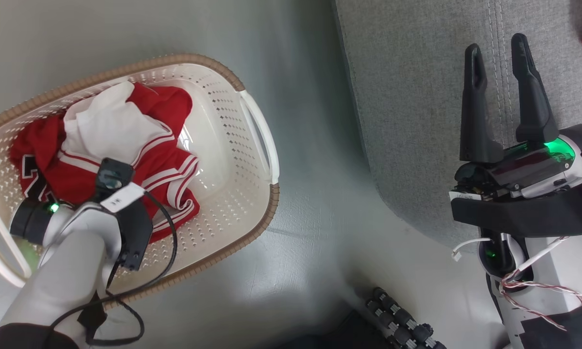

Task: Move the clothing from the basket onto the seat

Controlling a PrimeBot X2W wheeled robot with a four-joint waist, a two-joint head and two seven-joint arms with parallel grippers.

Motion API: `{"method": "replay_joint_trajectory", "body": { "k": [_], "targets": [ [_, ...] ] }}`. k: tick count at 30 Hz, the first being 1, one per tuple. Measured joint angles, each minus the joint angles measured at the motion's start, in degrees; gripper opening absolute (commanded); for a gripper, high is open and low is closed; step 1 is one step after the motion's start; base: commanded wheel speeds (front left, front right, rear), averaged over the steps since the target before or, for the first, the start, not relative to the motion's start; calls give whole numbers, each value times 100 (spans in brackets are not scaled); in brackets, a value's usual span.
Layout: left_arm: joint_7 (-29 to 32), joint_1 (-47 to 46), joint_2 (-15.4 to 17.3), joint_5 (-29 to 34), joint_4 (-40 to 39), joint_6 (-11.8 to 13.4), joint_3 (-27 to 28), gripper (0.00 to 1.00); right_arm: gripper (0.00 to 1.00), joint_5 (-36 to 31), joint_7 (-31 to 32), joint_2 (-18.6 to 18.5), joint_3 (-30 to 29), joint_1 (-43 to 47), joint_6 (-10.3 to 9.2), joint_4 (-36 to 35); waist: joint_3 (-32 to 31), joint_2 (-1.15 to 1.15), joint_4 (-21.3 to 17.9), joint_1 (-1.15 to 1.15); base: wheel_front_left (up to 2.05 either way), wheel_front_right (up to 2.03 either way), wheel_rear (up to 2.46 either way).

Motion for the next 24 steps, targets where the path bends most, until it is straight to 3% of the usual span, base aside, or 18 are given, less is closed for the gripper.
{"method": "replay_joint_trajectory", "body": {
  "k": [6, 7, 8, 24],
  "targets": [
    [210, -66, 26, 135, 279, -7, -199, 99, 100, -80, 0, 62, -7, -65, 56, 51, 14, 0, -14, 0, 0, 0, 0],
    [210, -70, 20, 135, 287, -7, -199, 55, 100, -80, 0, 69, -11, -75, 65, 62, 13, 0, -15, 0, 0, 0, 0],
    [210, -79, 14, 135, 304, -8, -199, 0, 100, -82, 0, 74, -18, -78, 82, 69, 12, 0, -16, 0, 0, 0, 0],
    [-141, -113, -333, 2, 519, -204, -129, 0, 100, -151, 0, 182, -156, -197, 194, 443, -367, -1, 2, 0, 0, 0, 0]
  ]
}}
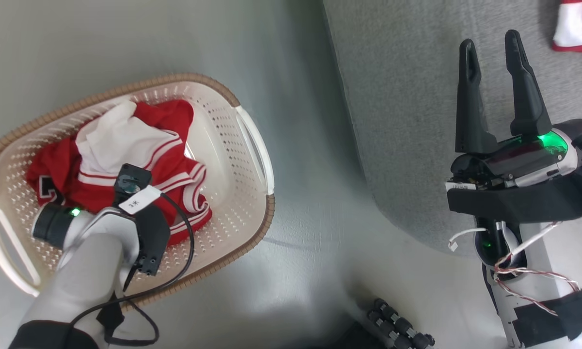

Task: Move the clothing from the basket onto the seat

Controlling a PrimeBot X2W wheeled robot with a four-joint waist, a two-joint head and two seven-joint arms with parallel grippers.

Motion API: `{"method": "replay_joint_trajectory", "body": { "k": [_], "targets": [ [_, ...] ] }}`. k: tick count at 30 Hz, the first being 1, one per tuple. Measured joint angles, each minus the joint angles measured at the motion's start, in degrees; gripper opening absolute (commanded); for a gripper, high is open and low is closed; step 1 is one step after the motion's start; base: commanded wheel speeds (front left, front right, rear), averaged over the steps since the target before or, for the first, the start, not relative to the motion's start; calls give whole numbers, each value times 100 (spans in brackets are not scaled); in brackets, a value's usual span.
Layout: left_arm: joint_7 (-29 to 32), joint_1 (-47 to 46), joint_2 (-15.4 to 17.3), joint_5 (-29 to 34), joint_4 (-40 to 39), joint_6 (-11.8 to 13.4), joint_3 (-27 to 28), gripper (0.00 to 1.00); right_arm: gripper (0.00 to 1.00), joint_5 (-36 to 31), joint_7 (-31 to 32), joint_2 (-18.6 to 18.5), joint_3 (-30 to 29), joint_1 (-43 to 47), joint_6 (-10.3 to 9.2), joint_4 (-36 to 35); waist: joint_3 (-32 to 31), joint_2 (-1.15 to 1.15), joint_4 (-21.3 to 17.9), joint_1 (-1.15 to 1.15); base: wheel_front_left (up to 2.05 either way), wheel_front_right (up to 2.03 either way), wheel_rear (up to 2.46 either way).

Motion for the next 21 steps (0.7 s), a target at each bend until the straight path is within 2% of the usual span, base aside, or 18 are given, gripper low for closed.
{"method": "replay_joint_trajectory", "body": {
  "k": [11, 21],
  "targets": [
    [-624, 37, -445, -225, 3, -108, 135, 0, 100, -55, 0, 27, -249, -55, 55, 297, -684, 0, 94, -1, 0, 0, 0],
    [-1370, 163, -600, -399, -210, -256, 175, 0, 100, -123, 0, 22, -419, -70, 105, 510, -1434, 0, 321, -1, 0, 0, 0]
  ]
}}
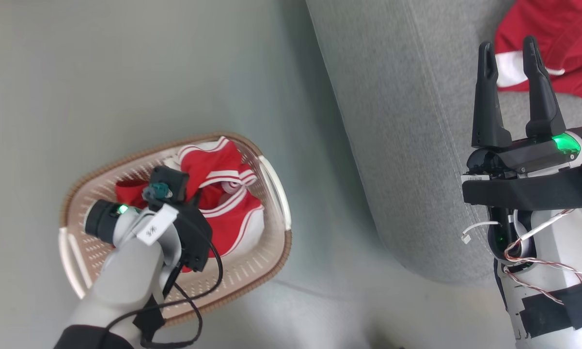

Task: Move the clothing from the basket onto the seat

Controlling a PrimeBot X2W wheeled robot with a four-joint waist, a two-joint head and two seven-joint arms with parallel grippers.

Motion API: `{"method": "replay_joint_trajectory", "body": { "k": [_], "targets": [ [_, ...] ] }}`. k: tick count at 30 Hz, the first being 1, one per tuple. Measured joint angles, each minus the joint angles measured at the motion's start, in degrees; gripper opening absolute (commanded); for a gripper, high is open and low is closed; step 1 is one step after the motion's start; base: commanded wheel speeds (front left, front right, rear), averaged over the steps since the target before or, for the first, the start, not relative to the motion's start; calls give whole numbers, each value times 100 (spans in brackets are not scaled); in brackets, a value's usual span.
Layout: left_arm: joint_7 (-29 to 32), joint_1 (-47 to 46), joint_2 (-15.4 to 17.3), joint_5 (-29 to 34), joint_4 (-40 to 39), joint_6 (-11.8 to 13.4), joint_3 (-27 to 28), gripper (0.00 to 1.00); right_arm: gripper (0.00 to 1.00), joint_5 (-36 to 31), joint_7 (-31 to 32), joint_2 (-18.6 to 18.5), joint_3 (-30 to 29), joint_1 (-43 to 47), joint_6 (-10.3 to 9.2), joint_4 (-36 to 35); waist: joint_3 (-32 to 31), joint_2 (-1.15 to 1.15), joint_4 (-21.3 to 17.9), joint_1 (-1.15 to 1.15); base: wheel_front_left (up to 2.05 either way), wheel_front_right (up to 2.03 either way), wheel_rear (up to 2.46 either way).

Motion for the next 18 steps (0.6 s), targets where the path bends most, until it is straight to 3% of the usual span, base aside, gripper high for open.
{"method": "replay_joint_trajectory", "body": {
  "k": [12, 18],
  "targets": [
    [-824, 218, -170, -74, -444, -52, -53, 0, 100, 0, 0, -69, -160, 360, 51, 281, -845, 0, 370, -1, 0, 0, 0],
    [-936, 283, -203, -126, -868, -93, -69, 0, 100, 1, 0, -114, -200, 659, 52, 421, -1304, 0, 631, -1, 0, 0, 0]
  ]
}}
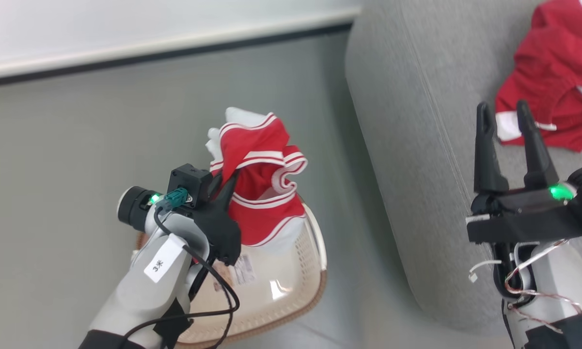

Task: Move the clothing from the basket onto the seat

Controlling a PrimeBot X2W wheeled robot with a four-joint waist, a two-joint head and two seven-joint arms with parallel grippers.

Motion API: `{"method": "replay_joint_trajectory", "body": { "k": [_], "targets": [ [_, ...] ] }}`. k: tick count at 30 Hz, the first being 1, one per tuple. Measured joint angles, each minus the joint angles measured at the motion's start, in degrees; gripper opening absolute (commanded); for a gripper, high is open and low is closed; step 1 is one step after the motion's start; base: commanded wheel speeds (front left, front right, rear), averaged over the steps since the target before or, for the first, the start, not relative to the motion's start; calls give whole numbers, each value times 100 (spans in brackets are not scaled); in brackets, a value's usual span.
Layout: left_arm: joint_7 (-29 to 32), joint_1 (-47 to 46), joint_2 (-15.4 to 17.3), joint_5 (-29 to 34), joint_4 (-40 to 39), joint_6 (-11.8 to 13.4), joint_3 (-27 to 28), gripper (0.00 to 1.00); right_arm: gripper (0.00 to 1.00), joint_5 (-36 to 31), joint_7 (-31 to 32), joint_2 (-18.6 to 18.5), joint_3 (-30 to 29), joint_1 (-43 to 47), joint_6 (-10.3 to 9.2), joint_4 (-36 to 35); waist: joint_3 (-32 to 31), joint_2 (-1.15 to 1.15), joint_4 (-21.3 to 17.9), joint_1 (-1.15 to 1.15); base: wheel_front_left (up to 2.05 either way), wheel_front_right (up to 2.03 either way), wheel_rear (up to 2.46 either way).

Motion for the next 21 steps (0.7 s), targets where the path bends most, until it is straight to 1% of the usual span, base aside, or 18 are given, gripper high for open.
{"method": "replay_joint_trajectory", "body": {
  "k": [3, 7, 15, 17, 21],
  "targets": [
    [-44, 73, -12, -154, -269, 0, 11, 0, 100, -1, 0, 3, 20, 113, 5, 73, -241, 0, 125, 0, 0, 0, 0],
    [-62, 95, -41, -207, -730, -7, -38, 0, 100, 0, 0, 2, 76, 349, 8, 175, -651, 0, 304, 0, 0, 0, 0],
    [-74, 37, -81, -256, -1077, -10, -172, 0, 100, 1, 0, 10, 313, 765, 34, 393, -1315, 0, 529, 0, 0, 0, 0],
    [-88, 21, -86, -278, -1136, -44, -171, 0, 100, 2, 0, 10, 393, 868, 49, 454, -1483, 0, 571, 0, 0, 0, 0],
    [-90, 13, -89, -324, -1347, -45, -169, 0, 100, 10, 1, 21, 579, 1128, 51, 403, -1802, 0, 630, 0, 0, 0, 0]
  ]
}}
